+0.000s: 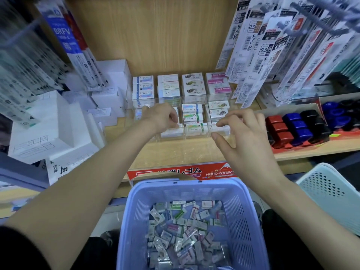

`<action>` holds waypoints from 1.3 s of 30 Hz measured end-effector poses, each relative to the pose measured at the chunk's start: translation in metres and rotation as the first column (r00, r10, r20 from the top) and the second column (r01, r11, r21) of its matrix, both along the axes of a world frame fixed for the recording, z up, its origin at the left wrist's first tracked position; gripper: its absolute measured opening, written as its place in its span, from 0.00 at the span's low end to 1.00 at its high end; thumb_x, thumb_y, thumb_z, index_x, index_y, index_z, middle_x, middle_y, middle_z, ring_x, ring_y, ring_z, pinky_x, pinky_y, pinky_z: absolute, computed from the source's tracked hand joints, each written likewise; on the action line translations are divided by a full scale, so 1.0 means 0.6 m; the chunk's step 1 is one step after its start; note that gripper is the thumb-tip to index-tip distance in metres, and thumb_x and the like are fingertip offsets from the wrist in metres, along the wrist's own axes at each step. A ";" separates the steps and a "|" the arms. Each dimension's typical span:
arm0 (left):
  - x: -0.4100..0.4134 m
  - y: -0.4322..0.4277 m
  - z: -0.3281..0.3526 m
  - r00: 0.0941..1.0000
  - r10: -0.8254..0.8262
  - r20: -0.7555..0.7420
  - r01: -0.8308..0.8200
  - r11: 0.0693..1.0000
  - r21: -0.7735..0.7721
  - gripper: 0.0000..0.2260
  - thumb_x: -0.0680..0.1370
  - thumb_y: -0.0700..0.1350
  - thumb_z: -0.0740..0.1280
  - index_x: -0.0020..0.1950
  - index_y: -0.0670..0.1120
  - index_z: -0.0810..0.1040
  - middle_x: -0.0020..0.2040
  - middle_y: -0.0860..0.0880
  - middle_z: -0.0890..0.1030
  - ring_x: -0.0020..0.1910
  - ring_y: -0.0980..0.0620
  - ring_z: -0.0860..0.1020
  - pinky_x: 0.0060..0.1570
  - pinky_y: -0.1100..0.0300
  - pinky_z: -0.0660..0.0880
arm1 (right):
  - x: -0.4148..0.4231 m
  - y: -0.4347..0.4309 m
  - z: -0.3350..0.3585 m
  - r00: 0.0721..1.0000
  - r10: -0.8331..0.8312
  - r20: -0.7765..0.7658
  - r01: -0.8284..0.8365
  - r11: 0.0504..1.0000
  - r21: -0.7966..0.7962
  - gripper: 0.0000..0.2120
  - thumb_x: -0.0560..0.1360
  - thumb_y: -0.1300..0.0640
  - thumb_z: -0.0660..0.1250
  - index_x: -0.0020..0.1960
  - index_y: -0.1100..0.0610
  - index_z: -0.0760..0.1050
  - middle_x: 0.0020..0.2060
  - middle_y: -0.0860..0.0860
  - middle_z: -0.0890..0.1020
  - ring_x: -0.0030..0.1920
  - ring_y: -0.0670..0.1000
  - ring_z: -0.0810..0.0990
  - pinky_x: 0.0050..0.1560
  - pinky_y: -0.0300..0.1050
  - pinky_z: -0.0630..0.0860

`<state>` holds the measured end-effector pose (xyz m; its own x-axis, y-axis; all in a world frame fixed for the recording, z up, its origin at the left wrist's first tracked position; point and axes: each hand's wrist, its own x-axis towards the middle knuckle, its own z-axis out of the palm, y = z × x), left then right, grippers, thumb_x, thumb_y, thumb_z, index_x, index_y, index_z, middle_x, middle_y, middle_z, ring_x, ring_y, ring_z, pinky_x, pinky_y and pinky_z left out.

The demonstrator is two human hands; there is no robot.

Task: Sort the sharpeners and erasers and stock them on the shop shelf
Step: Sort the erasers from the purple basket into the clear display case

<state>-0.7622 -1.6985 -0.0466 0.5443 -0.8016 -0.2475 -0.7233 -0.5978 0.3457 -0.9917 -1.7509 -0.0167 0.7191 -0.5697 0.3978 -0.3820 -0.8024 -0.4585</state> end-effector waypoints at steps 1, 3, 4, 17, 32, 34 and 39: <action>-0.003 0.005 -0.004 1.000 -0.019 0.022 0.019 1.000 -0.024 0.04 0.77 0.47 0.68 0.50 0.51 0.81 0.51 0.52 0.81 0.57 0.48 0.76 0.66 0.47 0.65 | -0.001 0.000 0.000 1.000 0.001 0.001 -0.001 1.000 -0.005 0.10 0.75 0.53 0.67 0.53 0.58 0.76 0.53 0.54 0.73 0.55 0.53 0.66 0.59 0.49 0.65; -0.013 0.015 -0.006 0.992 -0.042 0.116 0.044 0.999 -0.016 0.08 0.80 0.46 0.61 0.53 0.52 0.80 0.55 0.52 0.80 0.59 0.48 0.73 0.64 0.50 0.61 | -0.001 -0.002 -0.001 1.000 -0.001 -0.001 0.001 1.000 -0.010 0.10 0.76 0.54 0.66 0.53 0.58 0.76 0.53 0.54 0.74 0.55 0.54 0.66 0.59 0.49 0.65; -0.019 0.021 -0.005 0.985 -0.046 0.168 0.051 0.998 -0.024 0.11 0.82 0.46 0.58 0.57 0.52 0.79 0.58 0.52 0.79 0.60 0.47 0.72 0.62 0.50 0.59 | -0.001 -0.003 -0.002 1.000 0.000 -0.009 0.000 1.000 -0.015 0.10 0.76 0.54 0.66 0.53 0.58 0.76 0.53 0.54 0.74 0.56 0.54 0.67 0.59 0.49 0.65; -0.207 0.291 -0.180 0.934 -0.189 0.304 0.323 0.810 -0.490 0.10 0.75 0.39 0.57 0.52 0.45 0.73 0.62 0.43 0.71 0.59 0.43 0.69 0.53 0.51 0.65 | -0.049 0.046 -0.149 0.919 0.310 -0.243 -0.367 0.899 -0.240 0.08 0.72 0.65 0.64 0.50 0.64 0.75 0.55 0.63 0.74 0.47 0.63 0.75 0.55 0.54 0.68; -0.269 0.357 -0.557 0.834 0.319 -0.451 -0.249 0.946 0.209 0.32 0.70 0.47 0.75 0.71 0.45 0.68 0.70 0.39 0.65 0.68 0.38 0.66 0.65 0.50 0.68 | -0.150 0.175 -0.595 0.617 0.361 -0.700 0.433 0.587 0.684 0.33 0.67 0.52 0.76 0.66 0.51 0.64 0.58 0.55 0.67 0.61 0.56 0.68 0.59 0.50 0.70; -0.281 0.361 -0.568 0.843 0.301 -0.446 -0.228 0.951 0.211 0.30 0.70 0.47 0.76 0.70 0.46 0.70 0.69 0.38 0.65 0.65 0.35 0.67 0.62 0.47 0.70 | -0.161 0.184 -0.614 0.709 0.181 -0.682 0.534 0.494 0.686 0.27 0.65 0.54 0.77 0.55 0.45 0.63 0.57 0.56 0.71 0.60 0.58 0.72 0.58 0.54 0.72; -0.301 0.356 -0.571 0.831 0.332 -0.445 -0.252 0.940 0.231 0.23 0.73 0.42 0.72 0.67 0.42 0.72 0.68 0.38 0.68 0.67 0.37 0.67 0.65 0.54 0.64 | -0.160 0.201 -0.634 0.712 0.079 -0.698 0.644 0.322 0.694 0.39 0.61 0.43 0.78 0.62 0.56 0.61 0.62 0.59 0.71 0.61 0.59 0.72 0.62 0.57 0.71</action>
